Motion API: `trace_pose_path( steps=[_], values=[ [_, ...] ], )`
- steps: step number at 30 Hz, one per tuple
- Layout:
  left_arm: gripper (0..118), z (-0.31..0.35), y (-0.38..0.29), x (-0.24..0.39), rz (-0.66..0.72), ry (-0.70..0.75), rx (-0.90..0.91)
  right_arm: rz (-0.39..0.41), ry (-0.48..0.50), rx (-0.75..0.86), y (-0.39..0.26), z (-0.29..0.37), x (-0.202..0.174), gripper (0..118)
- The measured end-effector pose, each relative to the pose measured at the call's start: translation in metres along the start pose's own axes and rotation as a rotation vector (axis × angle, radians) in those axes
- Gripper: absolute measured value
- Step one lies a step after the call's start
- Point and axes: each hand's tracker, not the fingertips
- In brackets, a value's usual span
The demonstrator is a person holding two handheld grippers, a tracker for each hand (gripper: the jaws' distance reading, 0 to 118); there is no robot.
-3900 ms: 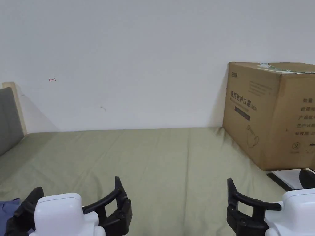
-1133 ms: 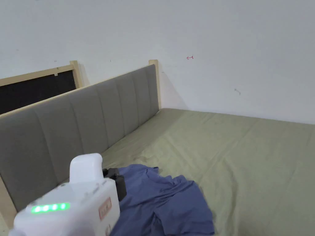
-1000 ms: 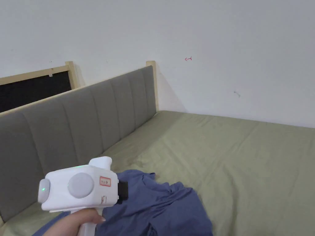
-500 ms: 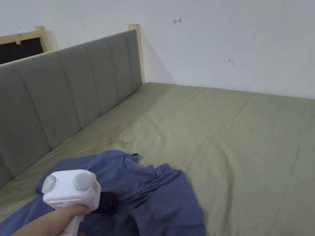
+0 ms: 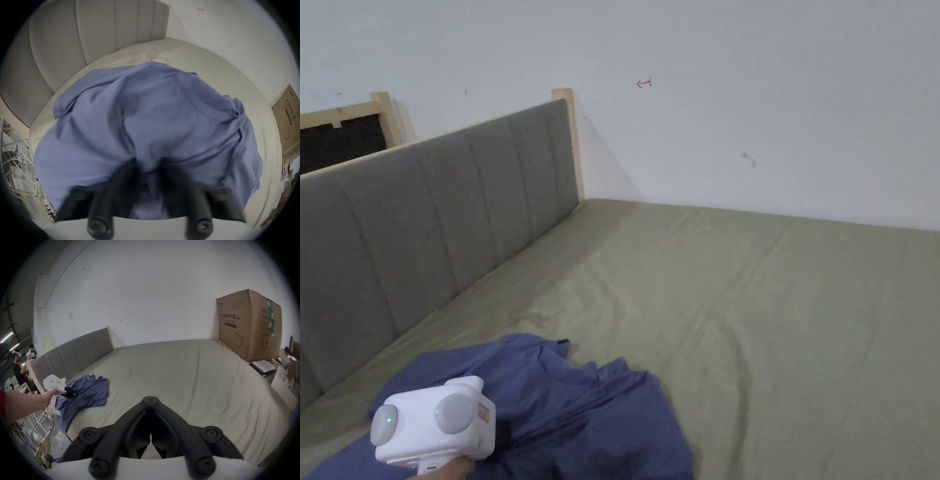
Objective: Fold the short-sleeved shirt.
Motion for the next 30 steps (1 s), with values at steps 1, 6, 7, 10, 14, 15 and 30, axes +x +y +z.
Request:
trace_pose_path(
  steps=[1,6,7,10,14,15,30],
  values=[
    [1,0.003,0.0,0.002,-0.008,0.014,0.009,-0.009,-0.016,0.0,0.002,0.003,0.004,0],
    [0,0.045,0.023,-0.004,0.029,-0.039,-0.031,0.102,-0.095,0.101,0.015,0.027,0.013,0],
    [0,0.066,0.032,-0.004,0.01,-0.04,0.021,0.115,-0.1,0.117,0.02,0.032,0.014,0],
    [0,0.127,0.054,-0.006,-0.065,-0.043,0.118,0.094,-0.093,0.172,0.033,0.048,0.019,0],
    [0,0.219,0.065,0.002,-0.138,-0.148,0.266,0.032,-0.083,0.231,0.038,0.07,0.027,0],
    [0,0.246,0.062,0.01,-0.147,-0.181,0.306,0.029,-0.084,0.236,0.039,0.074,0.029,0],
    [0,0.421,0.008,0.265,-0.4,-0.94,0.366,-0.051,-0.151,0.278,0.043,0.132,0.076,0]
  ],
)
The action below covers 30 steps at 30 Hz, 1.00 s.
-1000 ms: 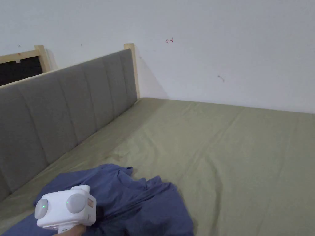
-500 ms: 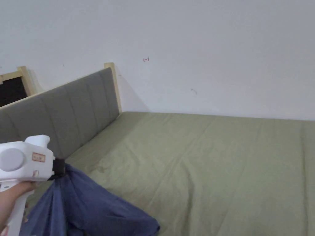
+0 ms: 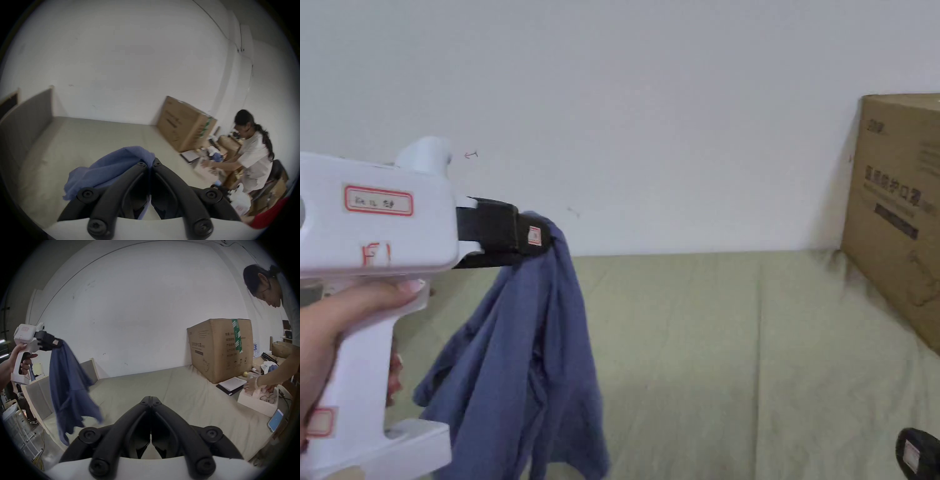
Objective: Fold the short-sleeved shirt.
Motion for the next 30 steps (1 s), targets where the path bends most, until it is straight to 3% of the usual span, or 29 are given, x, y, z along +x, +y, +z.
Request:
trace_pose_path(
  steps=[5,10,12,13,16,22,25,29,30],
  values=[
    [0,-0.109,-0.053,0.022,0.135,-0.084,-0.156,-0.001,-0.04,0.016,0.001,0.017,0.024,0],
    [0,-0.239,-0.172,0.012,0.063,0.051,-0.438,0.025,-0.072,-0.004,-0.008,0.02,0.04,0],
    [4,-0.275,-0.225,-0.003,0.127,0.056,-0.547,0.018,-0.082,-0.03,-0.013,0.019,0.046,0],
    [20,-0.281,-0.241,-0.004,0.182,0.043,-0.578,0.015,-0.086,-0.041,-0.015,0.019,0.049,0],
    [115,-0.3,-0.29,-0.023,0.269,0.087,-0.647,0.019,-0.099,-0.075,-0.022,0.018,0.054,0],
    [118,-0.254,-0.253,-0.012,0.083,0.08,-0.528,0.02,-0.12,-0.134,-0.03,0.005,0.056,0],
    [117,-0.198,-0.207,0.0,0.011,0.051,-0.355,0.004,-0.114,-0.13,-0.024,0.0,0.05,0],
    [115,-0.095,-0.177,0.009,0.027,0.046,-0.068,0.018,-0.08,-0.065,-0.01,0.0,0.036,0],
    [109,-0.072,-0.18,0.011,0.034,0.069,0.015,0.03,-0.073,-0.041,-0.007,0.001,0.032,0]
  ],
)
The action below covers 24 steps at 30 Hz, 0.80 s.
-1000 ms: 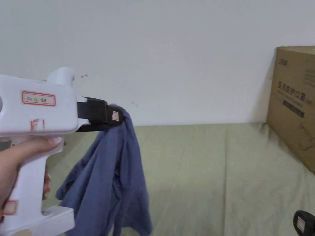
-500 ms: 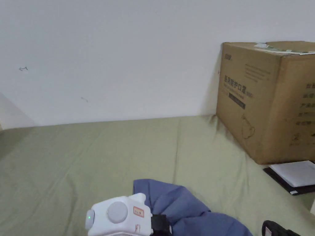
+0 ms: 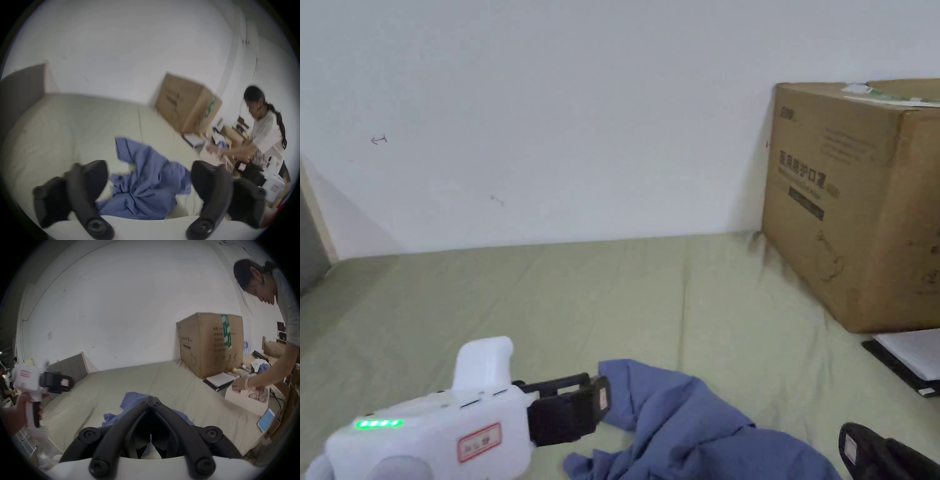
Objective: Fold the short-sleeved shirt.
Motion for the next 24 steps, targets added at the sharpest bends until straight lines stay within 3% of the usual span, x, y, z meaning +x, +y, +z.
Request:
trace_pose_path(
  steps=[1,2,4,8,11,22,24],
  values=[
    [92,0.024,-0.005,0.001,-0.008,0.03,0.086,0.015,-0.002,0.032,0.002,0.002,-0.004,0],
    [67,0.043,-0.014,0.003,-0.025,0.075,0.151,0.026,-0.01,0.064,0.003,0.005,-0.009,0],
    [3,0.068,-0.027,0.006,-0.091,0.233,0.235,0.029,-0.011,0.12,0.002,0.01,-0.014,0],
    [0,0.106,-0.066,0.006,-0.109,0.32,0.39,0.009,-0.047,0.204,-0.009,0.021,-0.02,0],
    [0,0.114,-0.084,0.009,-0.146,0.432,0.408,0.003,-0.064,0.201,-0.014,0.023,-0.02,0],
    [0,0.103,-0.087,0.012,-0.109,0.398,0.353,-0.01,-0.063,0.138,-0.017,0.018,-0.014,0],
    [0,0.103,-0.073,0.013,-0.085,0.305,0.387,0.01,-0.051,0.134,-0.015,0.018,-0.013,0]
  ],
)
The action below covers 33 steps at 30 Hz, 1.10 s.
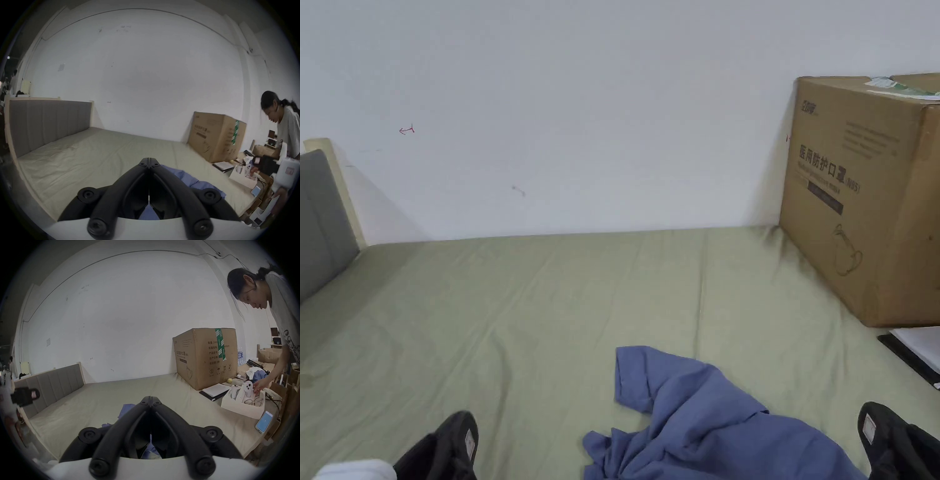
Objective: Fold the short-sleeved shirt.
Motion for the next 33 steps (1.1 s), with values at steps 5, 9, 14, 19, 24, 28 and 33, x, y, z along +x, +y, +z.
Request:
trace_pose_path(
  steps=[5,9,14,19,24,28,33],
  values=[
    [0,-0.085,0.03,0.001,-0.142,-0.042,-0.367,0.026,0.017,-0.003,0.003,-0.002,0.001,0],
    [0,-0.169,-0.009,-0.018,-0.061,-0.215,-0.793,0.002,0.04,-0.032,-0.001,-0.007,0.005,0],
    [115,-0.225,-0.09,-0.036,-0.148,-0.085,-0.96,0.006,0.047,-0.085,-0.013,-0.016,0.011,0],
    [112,-0.25,-0.146,-0.032,-0.143,-0.055,-1.096,0.023,0.037,-0.146,-0.025,-0.028,0.014,0],
    [111,-0.266,-0.176,-0.022,-0.188,-0.03,-1.184,0.019,0.04,-0.202,-0.036,-0.044,0.014,0],
    [43,-0.245,-0.153,-0.014,-0.183,-0.075,-1.068,0.043,0.038,-0.208,-0.035,-0.058,0.011,0],
    [9,-0.224,-0.137,-0.029,-0.069,-0.119,-0.983,0.021,0.069,-0.198,-0.014,-0.105,0.008,0]
  ],
)
